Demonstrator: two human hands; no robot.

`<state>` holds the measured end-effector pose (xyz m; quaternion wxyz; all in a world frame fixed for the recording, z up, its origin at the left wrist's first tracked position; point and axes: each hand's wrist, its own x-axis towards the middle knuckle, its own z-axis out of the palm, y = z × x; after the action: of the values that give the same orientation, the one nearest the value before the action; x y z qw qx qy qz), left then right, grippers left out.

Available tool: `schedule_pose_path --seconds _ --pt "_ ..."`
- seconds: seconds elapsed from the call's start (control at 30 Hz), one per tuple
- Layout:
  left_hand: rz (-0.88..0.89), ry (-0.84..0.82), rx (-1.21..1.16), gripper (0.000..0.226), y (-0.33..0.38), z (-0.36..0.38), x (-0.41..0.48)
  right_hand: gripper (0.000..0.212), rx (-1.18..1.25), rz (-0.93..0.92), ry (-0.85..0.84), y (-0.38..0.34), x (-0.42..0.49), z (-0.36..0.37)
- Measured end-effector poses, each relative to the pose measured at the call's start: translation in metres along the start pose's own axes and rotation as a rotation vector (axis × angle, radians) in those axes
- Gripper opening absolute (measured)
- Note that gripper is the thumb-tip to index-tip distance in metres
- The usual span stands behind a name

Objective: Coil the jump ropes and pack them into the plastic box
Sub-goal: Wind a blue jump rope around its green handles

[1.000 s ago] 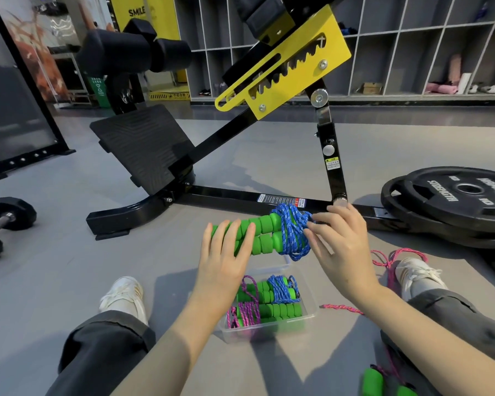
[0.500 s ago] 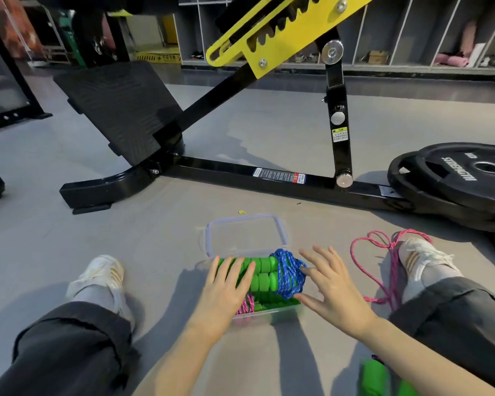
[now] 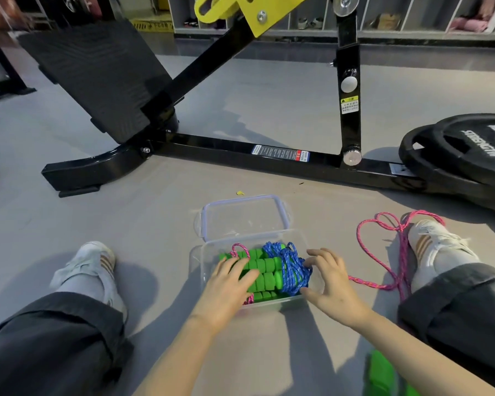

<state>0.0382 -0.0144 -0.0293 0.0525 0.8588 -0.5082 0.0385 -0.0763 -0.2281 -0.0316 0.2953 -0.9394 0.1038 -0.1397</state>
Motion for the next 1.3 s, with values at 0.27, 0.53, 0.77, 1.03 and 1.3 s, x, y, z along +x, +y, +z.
schedule_pose_path --seconds 0.27,0.53,0.77,1.03,1.3 --pt "-0.009 0.1 -0.039 0.05 -0.004 0.0 -0.004 0.037 0.155 0.171 -0.077 0.001 0.005 0.0" --pt "-0.104 -0.024 -0.236 0.039 -0.004 -0.011 -0.005 0.036 0.171 0.282 -0.314 0.001 0.026 -0.021" --pt "-0.185 -0.038 -0.255 0.043 0.003 -0.006 -0.013 0.033 0.173 0.269 -0.248 0.01 0.019 -0.017" --pt "-0.177 -0.152 -0.093 0.052 0.017 0.007 -0.033 0.032 -0.218 -0.196 0.02 0.002 -0.015 -0.012" --pt "-0.123 -0.067 0.075 0.054 0.016 0.022 -0.035 0.059 -0.355 -0.276 -0.09 -0.01 0.013 -0.008"
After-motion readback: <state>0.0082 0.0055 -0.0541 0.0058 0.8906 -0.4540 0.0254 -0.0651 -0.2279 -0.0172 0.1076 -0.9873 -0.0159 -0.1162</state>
